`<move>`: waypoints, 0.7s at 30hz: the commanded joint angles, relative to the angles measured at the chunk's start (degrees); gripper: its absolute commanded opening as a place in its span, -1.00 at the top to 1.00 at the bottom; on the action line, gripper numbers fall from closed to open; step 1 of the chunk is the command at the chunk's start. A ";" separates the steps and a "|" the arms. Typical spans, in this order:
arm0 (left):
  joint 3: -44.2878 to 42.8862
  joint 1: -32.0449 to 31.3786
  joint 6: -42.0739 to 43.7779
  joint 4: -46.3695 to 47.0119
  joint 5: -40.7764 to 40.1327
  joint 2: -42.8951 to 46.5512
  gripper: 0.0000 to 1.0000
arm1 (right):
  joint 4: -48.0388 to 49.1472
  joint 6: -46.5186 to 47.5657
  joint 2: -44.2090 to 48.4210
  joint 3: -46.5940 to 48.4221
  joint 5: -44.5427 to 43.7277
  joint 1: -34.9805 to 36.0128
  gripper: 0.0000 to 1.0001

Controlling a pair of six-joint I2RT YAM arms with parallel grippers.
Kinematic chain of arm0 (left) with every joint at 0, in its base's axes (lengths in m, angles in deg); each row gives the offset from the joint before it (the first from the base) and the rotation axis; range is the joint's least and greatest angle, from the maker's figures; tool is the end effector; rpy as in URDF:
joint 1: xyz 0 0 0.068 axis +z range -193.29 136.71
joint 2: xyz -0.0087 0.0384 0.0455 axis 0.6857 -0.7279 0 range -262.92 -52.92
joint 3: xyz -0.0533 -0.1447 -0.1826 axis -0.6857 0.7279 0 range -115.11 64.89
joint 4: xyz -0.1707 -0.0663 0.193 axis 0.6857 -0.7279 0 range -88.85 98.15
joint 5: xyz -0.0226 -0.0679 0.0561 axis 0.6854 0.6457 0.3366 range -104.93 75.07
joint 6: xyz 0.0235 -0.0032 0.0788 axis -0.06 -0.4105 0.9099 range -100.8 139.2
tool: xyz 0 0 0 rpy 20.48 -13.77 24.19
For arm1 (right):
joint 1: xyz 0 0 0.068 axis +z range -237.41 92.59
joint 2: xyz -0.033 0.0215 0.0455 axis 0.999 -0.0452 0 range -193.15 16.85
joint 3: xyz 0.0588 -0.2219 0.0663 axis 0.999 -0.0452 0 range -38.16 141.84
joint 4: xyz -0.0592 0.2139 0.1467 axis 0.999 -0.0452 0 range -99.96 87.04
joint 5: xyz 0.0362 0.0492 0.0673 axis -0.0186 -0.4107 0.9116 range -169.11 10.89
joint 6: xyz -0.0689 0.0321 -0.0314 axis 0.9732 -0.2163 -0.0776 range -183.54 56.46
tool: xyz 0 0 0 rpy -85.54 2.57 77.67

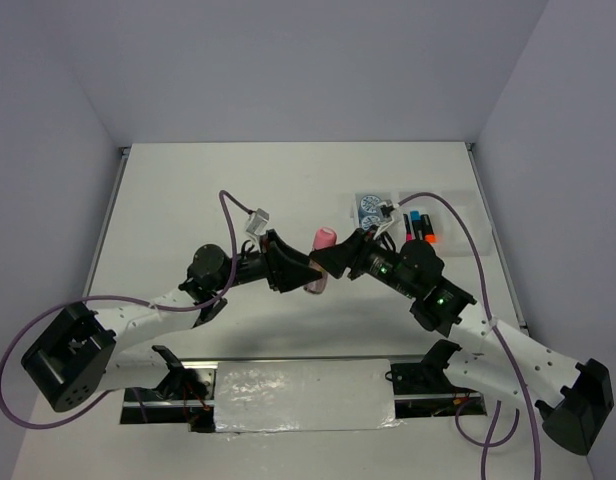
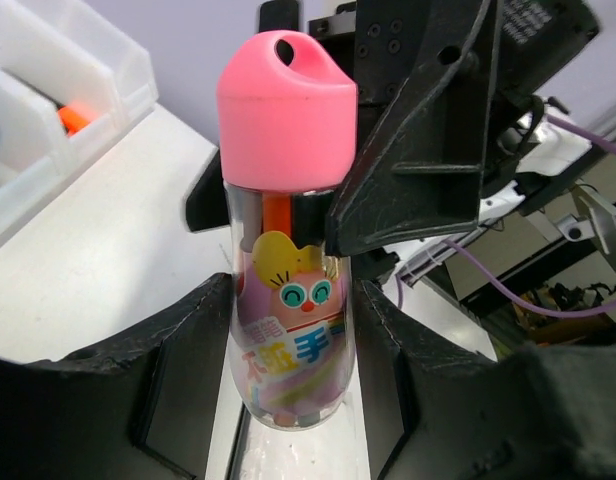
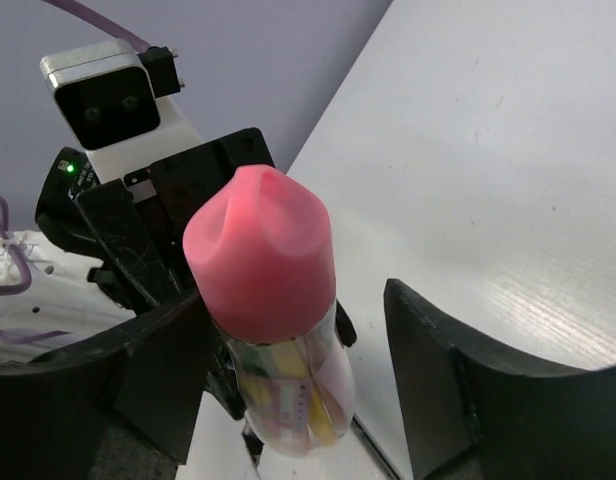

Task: Sort the stationery into containers
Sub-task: Place the stationery in the storage box.

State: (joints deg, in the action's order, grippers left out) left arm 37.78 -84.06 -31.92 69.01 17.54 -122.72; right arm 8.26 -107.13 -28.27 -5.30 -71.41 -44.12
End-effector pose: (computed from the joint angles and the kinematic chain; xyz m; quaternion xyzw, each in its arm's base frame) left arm 0.1969 -0.2205 0.2449 0.1747 0.5813 -0.6729 0.4229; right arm 0.1828 0.1855 0.2785 -0.0452 0.7120 0.5155 0.4746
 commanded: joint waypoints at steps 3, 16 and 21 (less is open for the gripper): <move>-2.07 -0.45 3.30 3.13 1.11 2.39 1.00 | 6.00 0.44 -4.27 3.09 5.19 -0.13 -0.21; -17.05 -0.45 12.43 -34.62 -8.20 4.59 -0.99 | -13.48 16.77 -6.53 11.24 -0.93 -4.95 0.85; -25.96 -0.45 17.27 -71.36 -28.13 5.28 -0.99 | -24.49 31.27 -14.01 20.22 -5.49 -22.52 0.87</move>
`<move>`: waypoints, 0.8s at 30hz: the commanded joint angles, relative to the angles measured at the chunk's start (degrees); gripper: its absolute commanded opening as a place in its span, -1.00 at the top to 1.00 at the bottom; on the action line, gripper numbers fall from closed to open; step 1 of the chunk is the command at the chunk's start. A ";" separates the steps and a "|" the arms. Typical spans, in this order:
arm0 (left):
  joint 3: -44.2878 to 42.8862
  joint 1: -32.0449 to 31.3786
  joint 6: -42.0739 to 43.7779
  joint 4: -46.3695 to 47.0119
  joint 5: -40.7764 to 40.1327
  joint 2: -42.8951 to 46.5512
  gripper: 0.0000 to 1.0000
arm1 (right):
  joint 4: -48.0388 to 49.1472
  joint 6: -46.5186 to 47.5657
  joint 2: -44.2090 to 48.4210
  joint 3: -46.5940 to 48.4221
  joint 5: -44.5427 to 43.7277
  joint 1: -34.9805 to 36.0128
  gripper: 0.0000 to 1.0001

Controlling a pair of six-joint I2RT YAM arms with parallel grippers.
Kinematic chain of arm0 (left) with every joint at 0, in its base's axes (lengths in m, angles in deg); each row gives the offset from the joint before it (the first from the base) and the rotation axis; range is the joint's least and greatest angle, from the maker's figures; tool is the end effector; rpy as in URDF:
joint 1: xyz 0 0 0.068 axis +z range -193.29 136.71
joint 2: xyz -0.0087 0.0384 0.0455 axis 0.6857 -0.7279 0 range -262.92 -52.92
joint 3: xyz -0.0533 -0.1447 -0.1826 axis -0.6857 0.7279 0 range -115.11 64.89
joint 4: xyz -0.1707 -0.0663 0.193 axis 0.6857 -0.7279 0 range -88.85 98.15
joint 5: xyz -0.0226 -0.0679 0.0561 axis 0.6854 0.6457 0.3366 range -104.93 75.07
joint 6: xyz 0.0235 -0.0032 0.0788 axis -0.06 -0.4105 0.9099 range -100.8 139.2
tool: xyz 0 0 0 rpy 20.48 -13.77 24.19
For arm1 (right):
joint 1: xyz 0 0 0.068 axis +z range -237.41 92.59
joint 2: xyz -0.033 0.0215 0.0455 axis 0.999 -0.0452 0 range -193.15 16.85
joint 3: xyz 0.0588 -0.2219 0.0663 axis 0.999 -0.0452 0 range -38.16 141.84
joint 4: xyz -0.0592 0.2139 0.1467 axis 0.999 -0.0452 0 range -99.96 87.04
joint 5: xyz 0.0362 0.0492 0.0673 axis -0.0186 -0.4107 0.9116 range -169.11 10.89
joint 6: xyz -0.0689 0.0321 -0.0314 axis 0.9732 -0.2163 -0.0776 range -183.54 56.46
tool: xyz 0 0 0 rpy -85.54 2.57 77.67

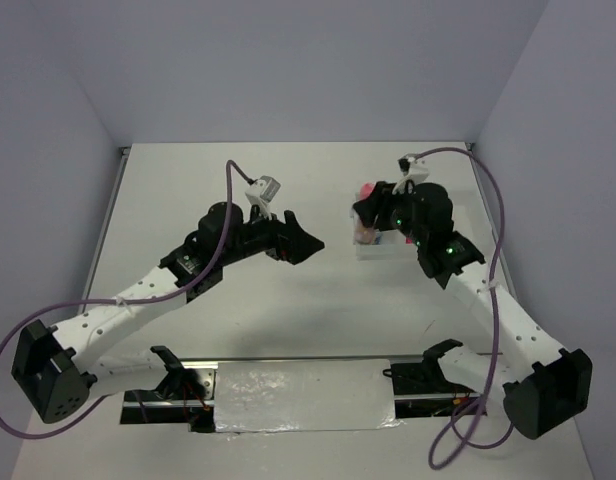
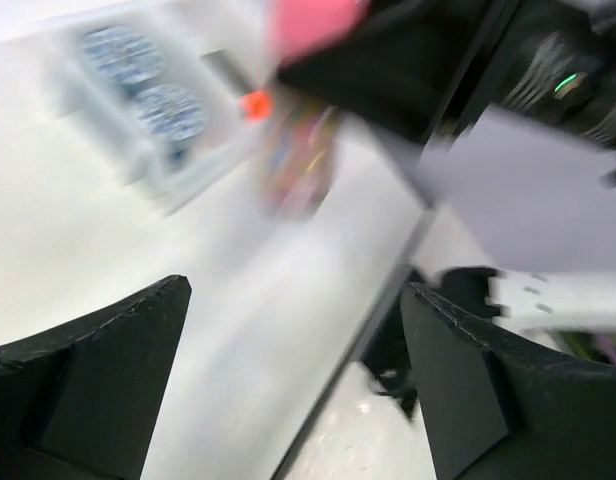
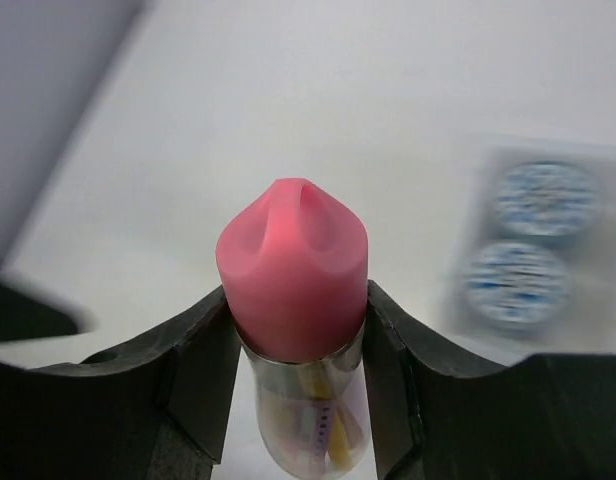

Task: Sort the stationery into containers
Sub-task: Place the stationery in the storage box.

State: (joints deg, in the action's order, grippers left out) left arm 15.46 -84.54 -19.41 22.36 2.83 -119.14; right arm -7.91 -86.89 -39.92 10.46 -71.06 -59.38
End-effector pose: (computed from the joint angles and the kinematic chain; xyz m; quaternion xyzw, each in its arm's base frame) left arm 0.2310 -0.2316 0.3018 0.1231 0.7115 -0.5238 0.4519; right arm 0.2525 0.1459 0.2960 -0.0755 0.7788 0.3185 0.5352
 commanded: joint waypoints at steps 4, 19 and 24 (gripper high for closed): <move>-4.54 0.12 7.14 -41.26 -24.94 7.75 -0.99 | -15.77 22.55 -10.62 15.25 -21.18 -15.36 0.90; 1.88 -0.23 11.10 -50.51 -19.96 31.15 -0.99 | -27.13 24.41 -40.78 38.30 -39.08 -29.51 0.98; 1.70 -0.32 9.87 -51.40 -22.67 29.91 -0.99 | -26.96 25.46 -40.88 37.26 -38.56 -33.04 0.94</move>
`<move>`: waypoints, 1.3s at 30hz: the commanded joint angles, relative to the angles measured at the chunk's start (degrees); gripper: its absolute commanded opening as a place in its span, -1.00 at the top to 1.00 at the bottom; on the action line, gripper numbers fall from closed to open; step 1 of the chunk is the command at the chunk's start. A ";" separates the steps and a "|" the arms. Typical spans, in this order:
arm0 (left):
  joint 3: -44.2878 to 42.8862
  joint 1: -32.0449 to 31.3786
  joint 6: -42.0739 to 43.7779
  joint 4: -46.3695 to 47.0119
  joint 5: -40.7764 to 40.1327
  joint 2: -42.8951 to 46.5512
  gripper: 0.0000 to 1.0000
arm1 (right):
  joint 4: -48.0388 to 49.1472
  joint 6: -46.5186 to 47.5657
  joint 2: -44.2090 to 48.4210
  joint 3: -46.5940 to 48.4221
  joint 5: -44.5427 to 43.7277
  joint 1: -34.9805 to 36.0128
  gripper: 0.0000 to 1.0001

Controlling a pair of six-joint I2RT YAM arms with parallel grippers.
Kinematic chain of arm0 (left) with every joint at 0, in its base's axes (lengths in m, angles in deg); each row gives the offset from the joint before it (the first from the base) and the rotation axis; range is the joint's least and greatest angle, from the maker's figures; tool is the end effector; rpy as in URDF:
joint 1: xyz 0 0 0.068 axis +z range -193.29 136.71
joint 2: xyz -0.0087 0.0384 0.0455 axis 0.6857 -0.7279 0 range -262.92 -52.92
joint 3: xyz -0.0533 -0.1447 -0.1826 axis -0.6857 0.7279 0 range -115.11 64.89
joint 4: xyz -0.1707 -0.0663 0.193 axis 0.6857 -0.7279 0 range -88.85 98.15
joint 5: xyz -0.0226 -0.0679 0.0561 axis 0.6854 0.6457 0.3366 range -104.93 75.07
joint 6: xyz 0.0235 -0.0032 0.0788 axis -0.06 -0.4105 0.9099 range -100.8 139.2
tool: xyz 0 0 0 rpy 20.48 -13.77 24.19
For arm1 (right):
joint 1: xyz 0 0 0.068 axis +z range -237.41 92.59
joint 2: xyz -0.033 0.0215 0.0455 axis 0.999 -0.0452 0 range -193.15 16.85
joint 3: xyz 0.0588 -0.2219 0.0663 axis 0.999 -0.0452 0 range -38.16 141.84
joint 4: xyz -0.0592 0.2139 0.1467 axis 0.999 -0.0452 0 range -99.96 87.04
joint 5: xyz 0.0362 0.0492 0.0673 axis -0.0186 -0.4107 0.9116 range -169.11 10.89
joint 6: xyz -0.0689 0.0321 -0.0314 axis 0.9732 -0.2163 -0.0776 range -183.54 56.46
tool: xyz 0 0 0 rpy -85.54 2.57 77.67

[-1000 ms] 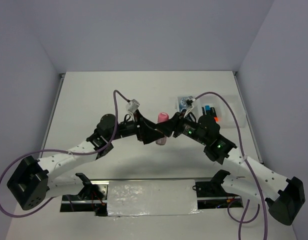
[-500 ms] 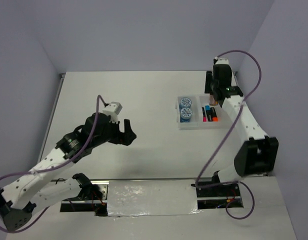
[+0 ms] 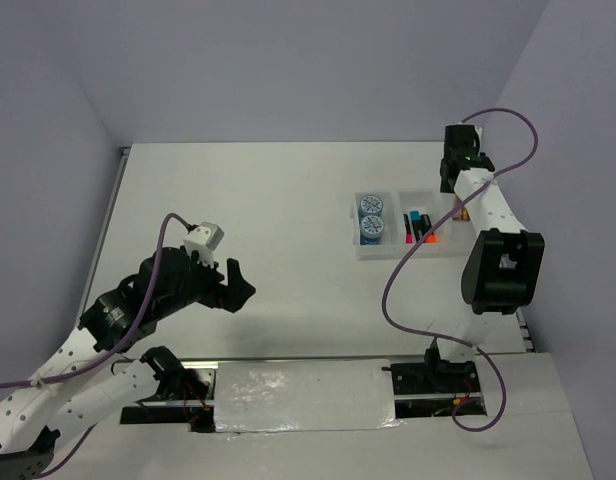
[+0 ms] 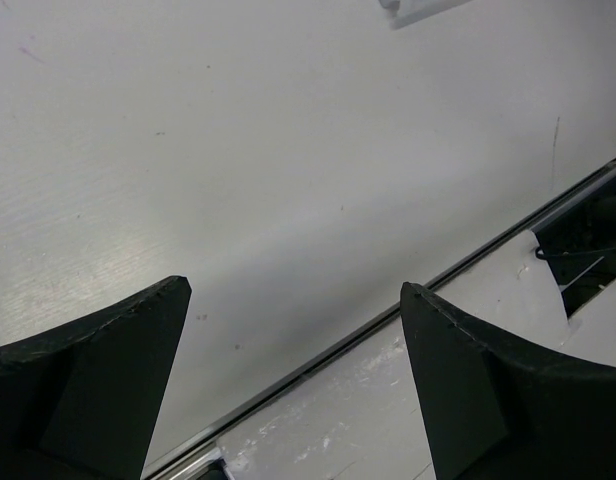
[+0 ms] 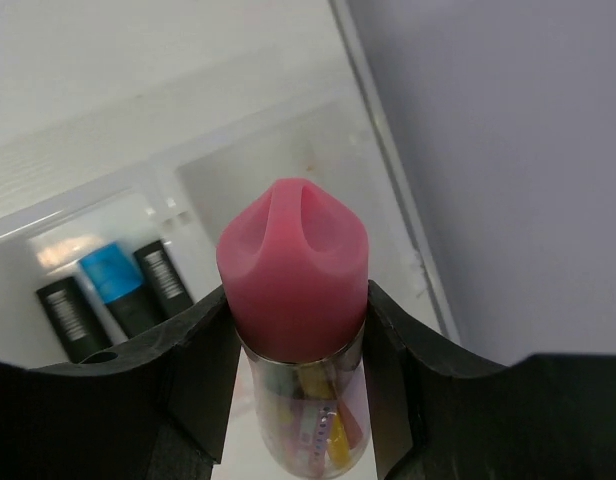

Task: Sort the stationery into containers
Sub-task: Place the stationery in the storage box.

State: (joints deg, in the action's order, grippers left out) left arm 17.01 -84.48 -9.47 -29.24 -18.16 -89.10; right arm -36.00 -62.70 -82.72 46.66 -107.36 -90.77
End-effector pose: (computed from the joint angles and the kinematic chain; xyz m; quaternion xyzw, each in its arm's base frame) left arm 0.1523 -0.1279 0.2950 0.0773 0.8428 -0.2851 0.4499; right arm 0.4043 -0.0576 0.2320 0.1078 0.9025 -0.2403 0.3407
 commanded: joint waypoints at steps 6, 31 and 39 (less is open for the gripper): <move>0.59 -0.29 0.19 0.65 -1.00 2.17 -0.99 | 6.84 0.74 1.22 -2.55 -1.37 -4.55 0.86; 0.59 -0.30 0.54 0.91 -0.12 1.38 -0.99 | 10.71 -2.95 -3.26 -5.63 2.50 -7.10 -0.12; 0.51 -0.30 0.28 0.82 -0.47 0.77 -0.99 | 9.48 -3.92 -2.91 -3.87 1.89 -7.10 -0.78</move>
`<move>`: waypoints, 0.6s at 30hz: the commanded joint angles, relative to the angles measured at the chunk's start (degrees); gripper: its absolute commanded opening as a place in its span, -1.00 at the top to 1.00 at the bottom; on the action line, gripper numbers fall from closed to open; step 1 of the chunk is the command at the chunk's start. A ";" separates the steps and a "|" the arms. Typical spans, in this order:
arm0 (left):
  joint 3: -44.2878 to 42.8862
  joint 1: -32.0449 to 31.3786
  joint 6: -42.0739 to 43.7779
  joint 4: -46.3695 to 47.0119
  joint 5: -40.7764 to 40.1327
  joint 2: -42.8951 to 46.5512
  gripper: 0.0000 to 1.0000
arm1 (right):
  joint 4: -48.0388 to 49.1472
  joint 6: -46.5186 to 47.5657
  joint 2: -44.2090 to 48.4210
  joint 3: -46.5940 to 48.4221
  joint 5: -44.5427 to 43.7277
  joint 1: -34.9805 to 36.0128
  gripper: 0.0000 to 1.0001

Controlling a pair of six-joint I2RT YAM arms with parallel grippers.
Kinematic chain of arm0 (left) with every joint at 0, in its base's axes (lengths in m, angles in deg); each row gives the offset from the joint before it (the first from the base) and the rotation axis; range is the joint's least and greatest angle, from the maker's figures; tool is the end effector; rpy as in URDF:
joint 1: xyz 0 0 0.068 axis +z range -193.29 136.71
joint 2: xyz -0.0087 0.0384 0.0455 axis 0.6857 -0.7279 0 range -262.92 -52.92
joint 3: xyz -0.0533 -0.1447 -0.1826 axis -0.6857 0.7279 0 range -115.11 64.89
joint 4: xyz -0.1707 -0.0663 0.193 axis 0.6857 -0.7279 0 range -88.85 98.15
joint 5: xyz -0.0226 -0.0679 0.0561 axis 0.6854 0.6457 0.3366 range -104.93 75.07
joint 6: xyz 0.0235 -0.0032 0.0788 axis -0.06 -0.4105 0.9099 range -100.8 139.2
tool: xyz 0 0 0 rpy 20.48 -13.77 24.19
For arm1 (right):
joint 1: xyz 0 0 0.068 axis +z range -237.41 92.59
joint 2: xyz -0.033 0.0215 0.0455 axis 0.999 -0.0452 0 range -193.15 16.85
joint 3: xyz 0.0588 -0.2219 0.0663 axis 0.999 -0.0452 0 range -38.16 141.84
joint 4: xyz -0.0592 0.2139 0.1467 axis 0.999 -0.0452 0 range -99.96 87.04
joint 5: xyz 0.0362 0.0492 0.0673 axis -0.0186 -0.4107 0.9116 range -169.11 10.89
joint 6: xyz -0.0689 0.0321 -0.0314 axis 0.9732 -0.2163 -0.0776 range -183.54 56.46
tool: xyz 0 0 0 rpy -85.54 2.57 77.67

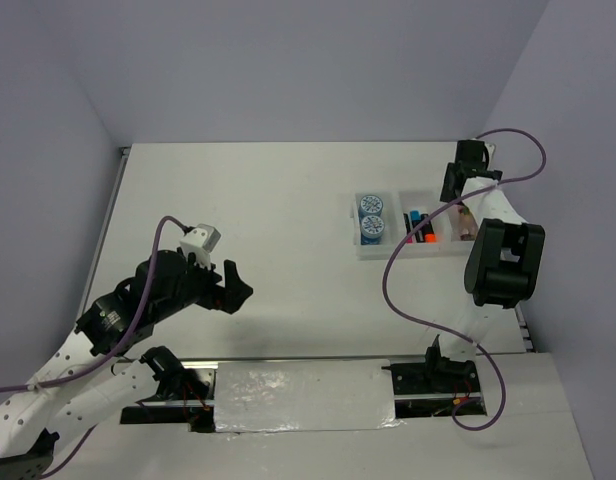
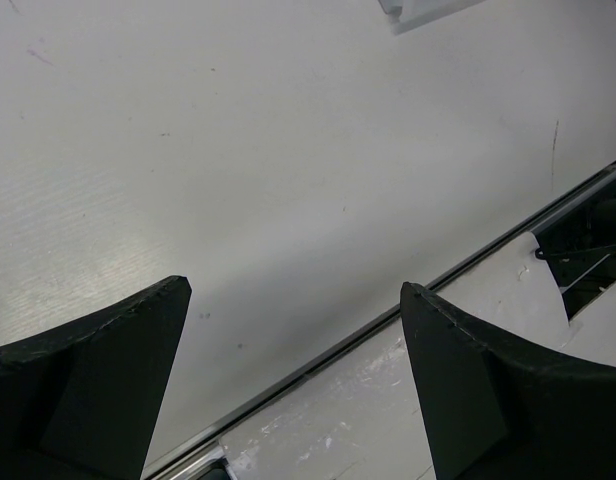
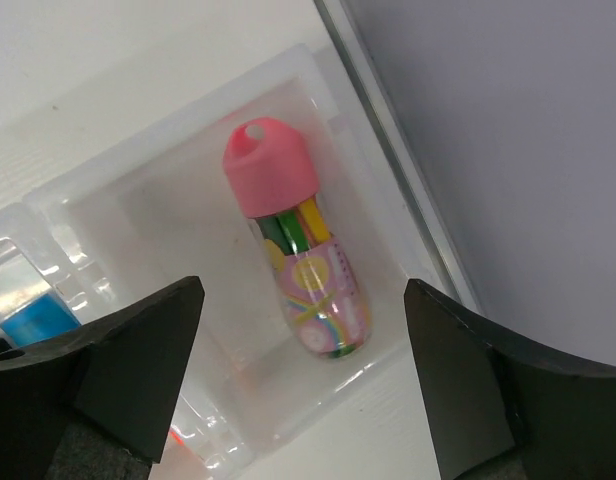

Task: Sort the stationery into containers
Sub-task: Place the stationery in the storage box, then reset both arms

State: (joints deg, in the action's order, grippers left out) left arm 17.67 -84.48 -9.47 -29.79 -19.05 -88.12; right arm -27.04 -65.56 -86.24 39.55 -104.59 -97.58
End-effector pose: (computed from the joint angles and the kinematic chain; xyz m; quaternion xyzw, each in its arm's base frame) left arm 0.1506 -0.1250 0.2926 0.0734 0.8441 -0.2786 0.4521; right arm 0.4014 -0.1032 0.1781 0.1732 0.9017 -0.2303 0.3224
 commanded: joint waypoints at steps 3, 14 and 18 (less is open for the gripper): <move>-0.15 -0.29 0.19 1.20 -0.18 0.04 -0.99 | -1.06 -2.11 2.18 4.03 -0.19 -0.28 -0.78; -3.92 1.11 -2.80 -2.49 -15.98 0.05 -0.99 | -4.31 -8.69 33.27 -6.22 16.31 4.09 -0.99; -10.58 1.11 -3.07 -7.23 -28.82 -2.06 -0.99 | -7.81 -9.84 53.72 -12.49 19.93 8.57 -0.99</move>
State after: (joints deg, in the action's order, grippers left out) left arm 13.65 -83.65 -11.59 -35.40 -35.60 -89.26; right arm -31.06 -73.08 -43.60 30.74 -89.77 -91.86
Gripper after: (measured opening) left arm 0.994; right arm 0.994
